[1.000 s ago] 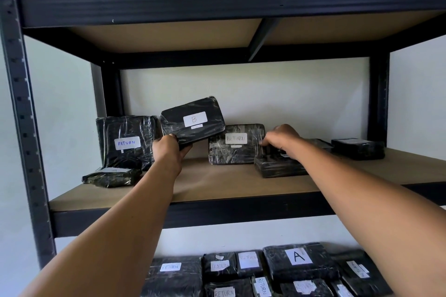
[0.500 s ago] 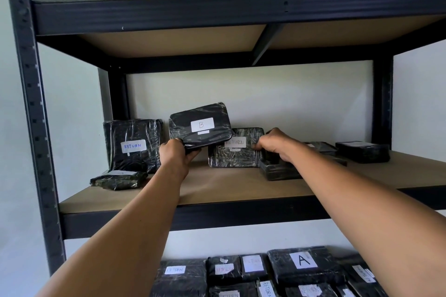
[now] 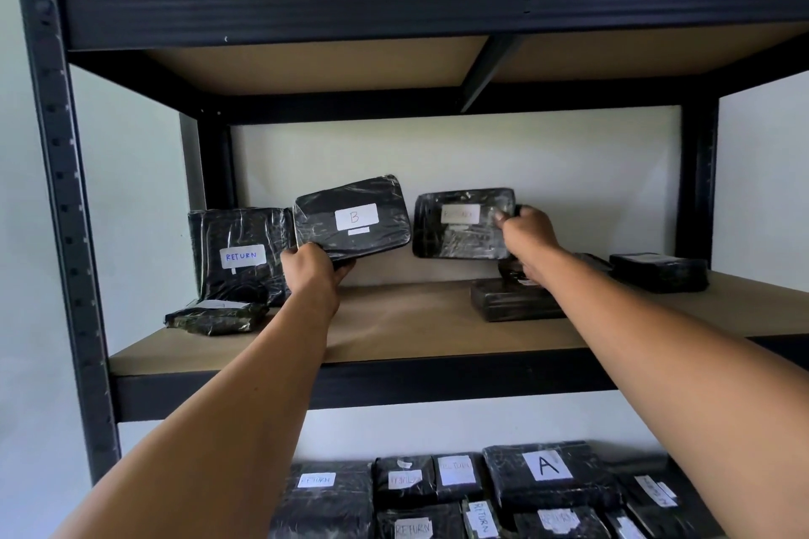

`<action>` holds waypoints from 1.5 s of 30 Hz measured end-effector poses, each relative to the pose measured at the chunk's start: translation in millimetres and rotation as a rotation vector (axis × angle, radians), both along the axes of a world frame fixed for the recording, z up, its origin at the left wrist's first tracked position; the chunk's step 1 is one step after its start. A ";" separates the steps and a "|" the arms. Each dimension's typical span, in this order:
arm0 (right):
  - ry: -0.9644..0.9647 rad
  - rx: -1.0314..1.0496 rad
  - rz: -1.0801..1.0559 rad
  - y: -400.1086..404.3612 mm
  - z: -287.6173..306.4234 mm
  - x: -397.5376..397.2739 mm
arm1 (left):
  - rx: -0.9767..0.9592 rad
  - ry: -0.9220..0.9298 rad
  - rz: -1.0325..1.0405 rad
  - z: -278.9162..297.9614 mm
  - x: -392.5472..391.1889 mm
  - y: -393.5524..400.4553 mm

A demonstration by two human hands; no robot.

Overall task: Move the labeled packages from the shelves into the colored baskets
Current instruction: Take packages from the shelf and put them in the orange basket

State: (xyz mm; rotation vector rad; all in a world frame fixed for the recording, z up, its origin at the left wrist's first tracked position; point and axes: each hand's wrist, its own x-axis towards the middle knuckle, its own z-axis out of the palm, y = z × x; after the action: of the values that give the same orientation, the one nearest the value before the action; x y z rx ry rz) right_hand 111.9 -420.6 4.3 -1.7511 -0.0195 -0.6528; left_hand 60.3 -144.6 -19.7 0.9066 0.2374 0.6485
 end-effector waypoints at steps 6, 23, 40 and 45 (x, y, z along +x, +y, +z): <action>-0.198 0.198 0.005 -26.9 2.5 -10.5 | 0.069 -0.030 0.009 0.4 -1.2 -5.6; -0.235 0.351 0.037 -22.6 3.4 -36.4 | 0.079 -0.166 -0.053 2.8 -8.9 -10.7; -0.212 0.390 -0.082 -11.4 9.3 -93.8 | -0.011 -0.166 -0.122 4.9 -18.4 -1.0; -0.144 0.480 -0.122 -10.0 -0.2 -123.3 | -0.008 -0.136 -0.200 2.4 -23.1 2.1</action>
State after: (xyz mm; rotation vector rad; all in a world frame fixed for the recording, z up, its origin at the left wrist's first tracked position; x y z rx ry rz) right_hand -11.4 -430.6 4.0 -1.2478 0.1360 -0.7981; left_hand 37.2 -142.5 -17.4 0.8619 0.0270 0.5207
